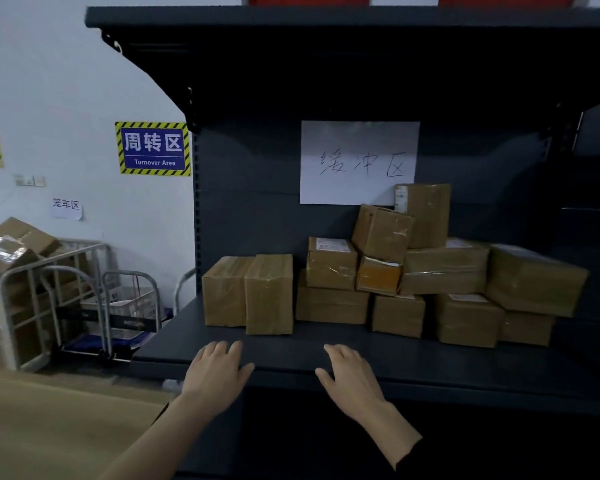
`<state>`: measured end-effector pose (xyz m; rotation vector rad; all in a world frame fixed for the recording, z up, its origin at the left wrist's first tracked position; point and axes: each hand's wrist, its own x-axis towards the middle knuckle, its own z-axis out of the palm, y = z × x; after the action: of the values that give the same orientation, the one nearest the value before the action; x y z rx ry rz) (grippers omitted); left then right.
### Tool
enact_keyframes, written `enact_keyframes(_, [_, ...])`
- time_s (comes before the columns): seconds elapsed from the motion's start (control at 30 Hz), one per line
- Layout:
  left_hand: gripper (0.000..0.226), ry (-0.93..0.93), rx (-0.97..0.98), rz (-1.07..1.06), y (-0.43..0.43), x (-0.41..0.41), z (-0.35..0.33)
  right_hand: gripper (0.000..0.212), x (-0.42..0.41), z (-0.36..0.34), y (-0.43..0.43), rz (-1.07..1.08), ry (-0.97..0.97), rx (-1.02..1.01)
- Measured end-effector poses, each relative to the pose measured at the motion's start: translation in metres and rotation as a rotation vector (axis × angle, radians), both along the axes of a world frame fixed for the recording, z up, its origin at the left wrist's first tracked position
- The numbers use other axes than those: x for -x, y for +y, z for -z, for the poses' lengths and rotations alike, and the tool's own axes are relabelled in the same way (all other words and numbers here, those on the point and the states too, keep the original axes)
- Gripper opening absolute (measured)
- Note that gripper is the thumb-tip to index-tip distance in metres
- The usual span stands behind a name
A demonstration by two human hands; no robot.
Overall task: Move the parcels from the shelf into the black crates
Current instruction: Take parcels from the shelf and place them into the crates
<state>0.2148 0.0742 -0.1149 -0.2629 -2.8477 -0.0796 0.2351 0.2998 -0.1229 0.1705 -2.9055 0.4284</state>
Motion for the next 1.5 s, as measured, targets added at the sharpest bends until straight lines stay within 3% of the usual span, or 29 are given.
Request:
enact_keyframes(0.4, [0.048, 0.026, -0.072, 0.026, 0.000, 0.033, -0.009, 0.055, 0.025, -0.010, 0.004, 0.018, 0.036, 0.001])
enact_keyframes(0.67, [0.049, 0.094, -0.231, -0.035, -0.043, 0.088, -0.019, 0.054, 0.071, -0.033, -0.027, 0.022, 0.081, 0.041])
enact_keyframes(0.8, [0.045, 0.135, -0.312, -0.062, -0.068, 0.118, -0.024, 0.054, 0.097, -0.044, -0.050, 0.056, 0.092, 0.209])
enact_keyframes(1.03, [0.052, 0.038, -0.584, -0.070, -0.084, 0.166, -0.036, 0.058, 0.132, -0.052, -0.070, 0.173, 0.073, 0.447])
enact_keyframes(1.3, [0.057, -0.172, -1.048, -0.006, -0.073, 0.198, -0.037, 0.053, 0.151, -0.058, -0.085, 0.216, 0.044, 0.768])
enact_keyframes(1.43, [0.052, -0.193, -1.122, -0.035, -0.075, 0.205, -0.030, 0.052, 0.150, -0.061, -0.091, 0.237, 0.022, 0.889])
enact_keyframes(1.5, [0.054, -0.087, -1.073, -0.054, -0.075, 0.203, -0.028, 0.048, 0.150, -0.061, -0.092, 0.219, 0.022, 0.918])
